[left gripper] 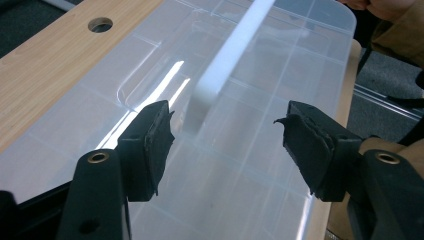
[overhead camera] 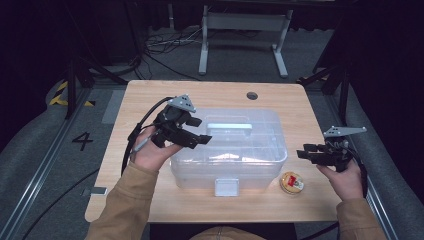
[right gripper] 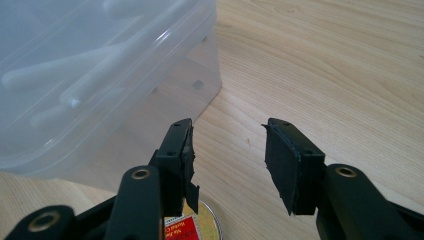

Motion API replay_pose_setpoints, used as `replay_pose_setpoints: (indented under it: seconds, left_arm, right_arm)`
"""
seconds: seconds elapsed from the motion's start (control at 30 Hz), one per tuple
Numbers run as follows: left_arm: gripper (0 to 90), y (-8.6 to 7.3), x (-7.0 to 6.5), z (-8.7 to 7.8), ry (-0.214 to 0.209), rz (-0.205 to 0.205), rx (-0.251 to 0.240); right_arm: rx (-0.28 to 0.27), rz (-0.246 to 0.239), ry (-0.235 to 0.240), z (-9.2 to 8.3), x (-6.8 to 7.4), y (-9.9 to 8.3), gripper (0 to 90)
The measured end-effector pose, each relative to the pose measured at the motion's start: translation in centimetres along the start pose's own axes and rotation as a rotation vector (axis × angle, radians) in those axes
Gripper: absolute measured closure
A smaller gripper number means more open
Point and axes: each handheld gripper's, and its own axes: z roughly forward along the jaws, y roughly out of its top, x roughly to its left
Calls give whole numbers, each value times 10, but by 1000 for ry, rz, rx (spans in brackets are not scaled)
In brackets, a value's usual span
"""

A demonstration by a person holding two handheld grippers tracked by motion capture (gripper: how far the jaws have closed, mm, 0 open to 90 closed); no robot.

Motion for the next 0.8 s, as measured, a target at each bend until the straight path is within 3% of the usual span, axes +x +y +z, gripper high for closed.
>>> replay_pose_setpoints:
  seconds: [0.13,0.23,0.3,0.4,0.5,0.57,0.63,0.8]
  left_arm:
    - [381,5,7,15,13,-7,40]
    - [446,7,10,22,12,-34,64]
    - [480,8,10,27,-10,-25,74]
    - [539,10,8,31,-7,-19,78]
    - [604,13,6,36,22,-3,99]
    - [692,13,4,36,68,15,101]
    - [725,13,3,36,105,43,99]
    - [752,13,9,35,78,27,85]
  right_arm:
    - [-6,3,6,-3,0,-3,539]
    - [-7,2,3,-4,1,-4,538]
    - [-6,3,3,-4,2,-4,537]
    - [-3,4,7,-3,2,-5,538]
    - [0,6,14,-2,3,-5,541]
    - [6,0,20,-1,5,-4,544]
    - [6,-3,30,0,7,-3,552]
    - [3,-44,37,0,10,-2,604]
